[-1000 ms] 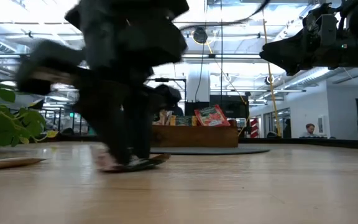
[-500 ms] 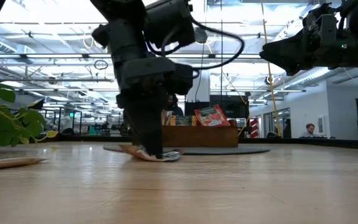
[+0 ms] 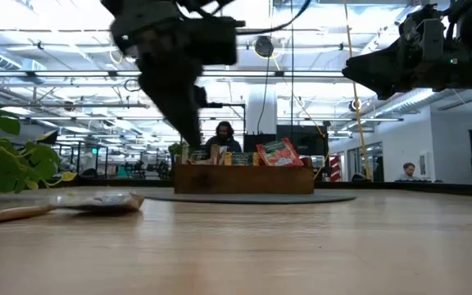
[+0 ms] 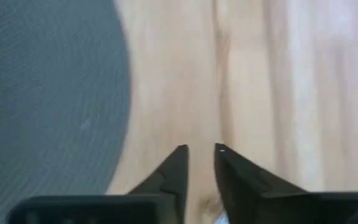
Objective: Pick & Place Tea
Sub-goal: Put the brown tea bag into the left section of the wooden organizer
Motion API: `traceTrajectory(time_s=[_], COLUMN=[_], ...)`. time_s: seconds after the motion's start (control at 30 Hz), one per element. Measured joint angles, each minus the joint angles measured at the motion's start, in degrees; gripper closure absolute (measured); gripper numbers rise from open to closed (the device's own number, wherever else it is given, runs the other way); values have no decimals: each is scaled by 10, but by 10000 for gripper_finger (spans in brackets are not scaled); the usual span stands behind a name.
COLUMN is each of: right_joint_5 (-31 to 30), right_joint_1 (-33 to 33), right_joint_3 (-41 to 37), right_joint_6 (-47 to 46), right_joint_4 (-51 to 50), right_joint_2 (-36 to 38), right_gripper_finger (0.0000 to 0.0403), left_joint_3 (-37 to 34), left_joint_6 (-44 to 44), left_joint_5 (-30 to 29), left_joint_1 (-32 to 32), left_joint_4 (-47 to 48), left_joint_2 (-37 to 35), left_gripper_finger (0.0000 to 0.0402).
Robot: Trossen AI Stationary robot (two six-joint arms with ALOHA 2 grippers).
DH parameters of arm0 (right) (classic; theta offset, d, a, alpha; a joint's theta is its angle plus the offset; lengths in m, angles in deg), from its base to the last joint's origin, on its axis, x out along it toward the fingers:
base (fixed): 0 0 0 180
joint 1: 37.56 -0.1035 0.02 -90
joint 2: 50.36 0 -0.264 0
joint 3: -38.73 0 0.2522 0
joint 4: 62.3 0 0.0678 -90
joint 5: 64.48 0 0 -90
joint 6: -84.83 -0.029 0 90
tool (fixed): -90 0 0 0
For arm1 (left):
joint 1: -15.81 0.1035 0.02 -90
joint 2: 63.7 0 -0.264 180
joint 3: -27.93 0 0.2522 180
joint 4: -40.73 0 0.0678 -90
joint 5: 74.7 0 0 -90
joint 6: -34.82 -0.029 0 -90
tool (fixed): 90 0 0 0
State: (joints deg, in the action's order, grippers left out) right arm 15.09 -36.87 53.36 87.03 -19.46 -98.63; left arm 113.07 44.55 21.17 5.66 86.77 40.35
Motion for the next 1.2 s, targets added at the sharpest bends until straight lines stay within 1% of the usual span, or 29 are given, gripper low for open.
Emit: traceTrajectory(time_s=[0.07,0.13,0.2,0.23,0.3,0.4,0.47,0.53,0.6,0.8,0.93,1.1,1.2], right_joint_5=[0,0,0,0,0,0,0,0,0,0,0,0,0], right_joint_1=[0,0,0,0,0,0,0,0,0,0,0,0,0], right_joint_3=[0,0,0,0,0,0,0,0,0,0,0,0,0], right_joint_6=[0,0,0,0,0,0,0,0,0,0,0,0,0], right_joint_4=[0,1,2,1,1,1,1,1,2,1,1,1,1], right_joint_2=[0,0,0,0,0,0,0,0,0,0,0,0,0], right_gripper_finger=[248,248,248,248,248,248,248,248,248,248,248,248,248], left_joint_3=[-2,-2,0,0,0,-1,-1,0,0,0,0,0,2], left_joint_6=[-12,-27,-22,-6,25,35,35,35,35,59,60,101,117], left_joint_5=[-34,-67,-92,-94,-72,-40,-33,-28,-27,-32,-91,-125,-146], left_joint_1=[-10,-21,-30,-33,-36,-41,-51,-63,-74,-120,-150,-167,-171], left_joint_4=[13,13,35,49,70,93,101,103,105,90,76,52,49], left_joint_2=[-12,-20,-23,-19,-2,16,21,25,26,26,26,26,47], left_gripper_finger=[284,237,188,163,117,59,30,11,5,17,23,24,23])
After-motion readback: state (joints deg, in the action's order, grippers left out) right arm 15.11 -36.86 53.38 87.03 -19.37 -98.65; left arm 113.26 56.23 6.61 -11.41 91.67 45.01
